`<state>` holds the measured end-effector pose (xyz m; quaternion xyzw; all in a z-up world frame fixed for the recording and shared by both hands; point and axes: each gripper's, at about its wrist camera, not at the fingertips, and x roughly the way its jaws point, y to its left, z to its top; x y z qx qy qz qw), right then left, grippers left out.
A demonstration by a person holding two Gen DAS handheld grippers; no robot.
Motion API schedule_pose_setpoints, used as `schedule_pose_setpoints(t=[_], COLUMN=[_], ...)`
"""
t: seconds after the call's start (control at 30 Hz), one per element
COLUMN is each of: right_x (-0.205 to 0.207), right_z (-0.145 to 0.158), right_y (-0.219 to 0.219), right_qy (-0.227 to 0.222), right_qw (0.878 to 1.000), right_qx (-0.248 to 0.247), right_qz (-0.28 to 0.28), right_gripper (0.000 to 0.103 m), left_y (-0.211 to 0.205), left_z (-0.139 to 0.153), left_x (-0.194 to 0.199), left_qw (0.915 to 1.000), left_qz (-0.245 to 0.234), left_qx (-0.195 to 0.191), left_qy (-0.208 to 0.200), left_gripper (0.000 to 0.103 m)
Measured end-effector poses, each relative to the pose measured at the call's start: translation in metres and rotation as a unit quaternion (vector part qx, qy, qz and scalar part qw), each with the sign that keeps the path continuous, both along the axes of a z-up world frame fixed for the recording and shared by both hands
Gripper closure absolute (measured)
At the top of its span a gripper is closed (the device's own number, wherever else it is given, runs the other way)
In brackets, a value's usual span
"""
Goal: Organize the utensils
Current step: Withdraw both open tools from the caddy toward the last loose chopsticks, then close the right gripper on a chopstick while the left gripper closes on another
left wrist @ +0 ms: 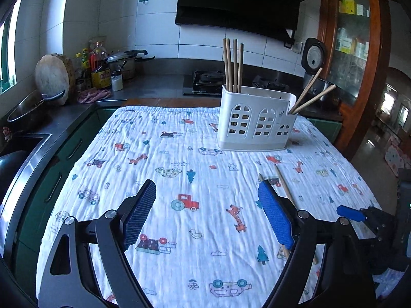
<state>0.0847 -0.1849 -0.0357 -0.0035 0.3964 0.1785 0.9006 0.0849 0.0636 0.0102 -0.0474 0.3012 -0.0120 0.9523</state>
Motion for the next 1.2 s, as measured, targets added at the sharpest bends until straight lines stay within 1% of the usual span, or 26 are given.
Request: schedule_pose_setpoints(t=[0.07,0.1,0.17,0.23,0.37,0.43,0.47,0.57,0.8,0.87,0.93,0.97,1.13,1.2], right_x=[-0.002,-0.002,-0.003,-0.002,0.000,0.001,0.002,0.004,0.009,0.008,0.008,0.008,0.007,0.006], right_z=[-0.007,-0.010,-0.014,-0.016,-0.019,-0.021,-0.022,-0.025,-0.037,-0.038,-0.038,-0.038,-0.037,-0.037], right_y=[0.002,0.004,0.007,0.011,0.018,0.022,0.023,0.025,0.027,0.028,0.028,0.027,0.023,0.020], right_qy=[0.009,0.012,0.017,0.018,0.024,0.026,0.028,0.034,0.050,0.045,0.043,0.042,0.038,0.037], right_qw=[1.000,1.000,1.000,1.000,1.000,1.000,1.000,0.999,0.998,0.998,0.998,0.998,0.998,0.998], right_qx=[0.002,0.004,0.007,0.006,0.008,0.007,0.008,0.004,-0.011,-0.021,-0.025,-0.025,-0.023,-0.019], right_qz=[-0.001,-0.003,-0.005,-0.007,-0.005,-0.007,-0.008,-0.014,-0.028,-0.031,-0.033,-0.035,-0.039,-0.040], right_gripper=[0.035,0.037,0.045,0.050,0.067,0.070,0.074,0.081,0.085,0.090,0.092,0.094,0.095,0.096], left_y=[0.003,0.004,0.008,0.011,0.014,0.014,0.014,0.015,0.014,0.011,0.008,0.006,-0.009,-0.019], left_z=[-0.004,-0.007,-0.011,-0.015,-0.022,-0.026,-0.028,-0.032,-0.039,-0.041,-0.043,-0.045,-0.052,-0.056], left_x=[-0.002,-0.003,-0.004,-0.006,-0.010,-0.012,-0.012,-0.014,-0.015,-0.015,-0.015,-0.016,-0.018,-0.019], left_qw=[1.0000,1.0000,0.9999,0.9997,0.9994,0.9994,0.9993,0.9993,0.9989,0.9988,0.9987,0.9987,0.9983,0.9979], left_qz=[0.005,0.007,0.010,0.016,0.020,0.023,0.023,0.024,0.024,0.022,0.019,0.016,-0.002,-0.014], left_qx=[-0.003,-0.005,-0.010,-0.016,-0.024,-0.021,-0.019,-0.018,-0.024,-0.025,-0.025,-0.025,-0.027,-0.027], left_qy=[0.003,0.005,0.008,0.011,0.017,0.018,0.020,0.024,0.033,0.036,0.040,0.041,0.052,0.058], left_gripper=[0.022,0.022,0.022,0.022,0.022,0.022,0.022,0.022,0.023,0.023,0.023,0.024,0.029,0.029])
